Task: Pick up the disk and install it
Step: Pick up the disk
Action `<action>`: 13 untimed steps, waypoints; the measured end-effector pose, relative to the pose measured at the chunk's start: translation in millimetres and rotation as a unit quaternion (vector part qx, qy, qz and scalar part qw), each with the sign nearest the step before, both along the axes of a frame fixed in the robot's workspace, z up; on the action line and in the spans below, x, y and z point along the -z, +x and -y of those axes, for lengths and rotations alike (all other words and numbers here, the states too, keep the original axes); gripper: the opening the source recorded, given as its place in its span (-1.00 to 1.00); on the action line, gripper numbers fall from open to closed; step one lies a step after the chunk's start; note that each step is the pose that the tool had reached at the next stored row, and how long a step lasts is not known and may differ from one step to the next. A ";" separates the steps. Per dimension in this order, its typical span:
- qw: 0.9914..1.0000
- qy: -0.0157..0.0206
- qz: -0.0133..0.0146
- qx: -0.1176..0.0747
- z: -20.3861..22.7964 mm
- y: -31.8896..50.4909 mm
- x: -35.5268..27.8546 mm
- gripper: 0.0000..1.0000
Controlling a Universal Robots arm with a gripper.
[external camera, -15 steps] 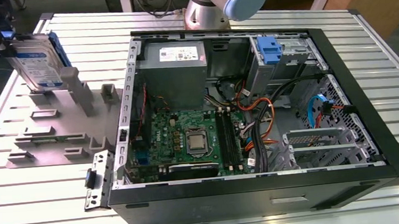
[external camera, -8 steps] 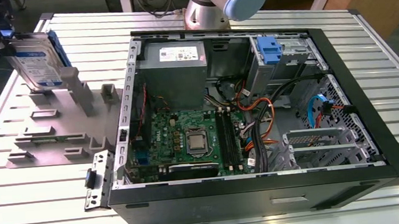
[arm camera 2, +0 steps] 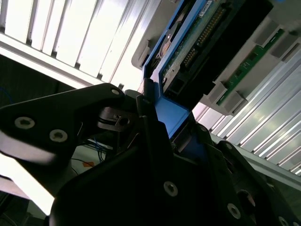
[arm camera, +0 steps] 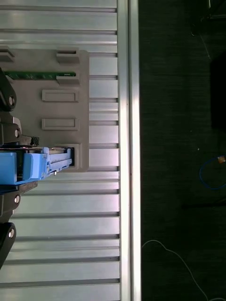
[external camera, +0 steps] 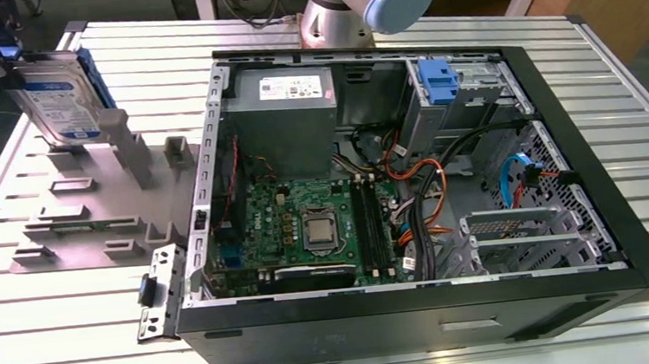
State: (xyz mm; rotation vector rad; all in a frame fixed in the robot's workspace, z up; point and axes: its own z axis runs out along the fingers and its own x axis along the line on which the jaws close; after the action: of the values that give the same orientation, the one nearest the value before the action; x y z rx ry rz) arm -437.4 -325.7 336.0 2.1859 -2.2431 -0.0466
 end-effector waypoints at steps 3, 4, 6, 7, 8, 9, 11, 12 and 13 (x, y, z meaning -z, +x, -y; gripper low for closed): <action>1.000 0.000 0.000 0.000 0.0 0.0 -1.0 -0.27; 1.000 0.000 0.000 0.000 0.0 0.0 -1.3 -0.27; 1.000 0.000 0.000 0.000 0.0 0.0 -2.0 -0.27; 1.000 0.000 0.000 0.000 0.0 0.0 -2.3 -0.27; 1.000 0.000 0.000 0.000 0.0 0.0 -2.7 -0.27; 1.000 0.000 0.000 0.000 0.0 0.0 -3.0 -0.27; 1.000 0.000 0.000 0.000 0.0 0.0 -3.7 -0.27; 1.000 0.000 0.000 0.000 0.0 0.0 -4.0 -0.27; 1.000 0.000 0.000 0.000 0.0 0.0 -4.3 -0.27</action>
State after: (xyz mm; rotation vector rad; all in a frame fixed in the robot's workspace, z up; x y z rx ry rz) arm -437.4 -325.7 340.3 2.1859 -2.2432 -0.0466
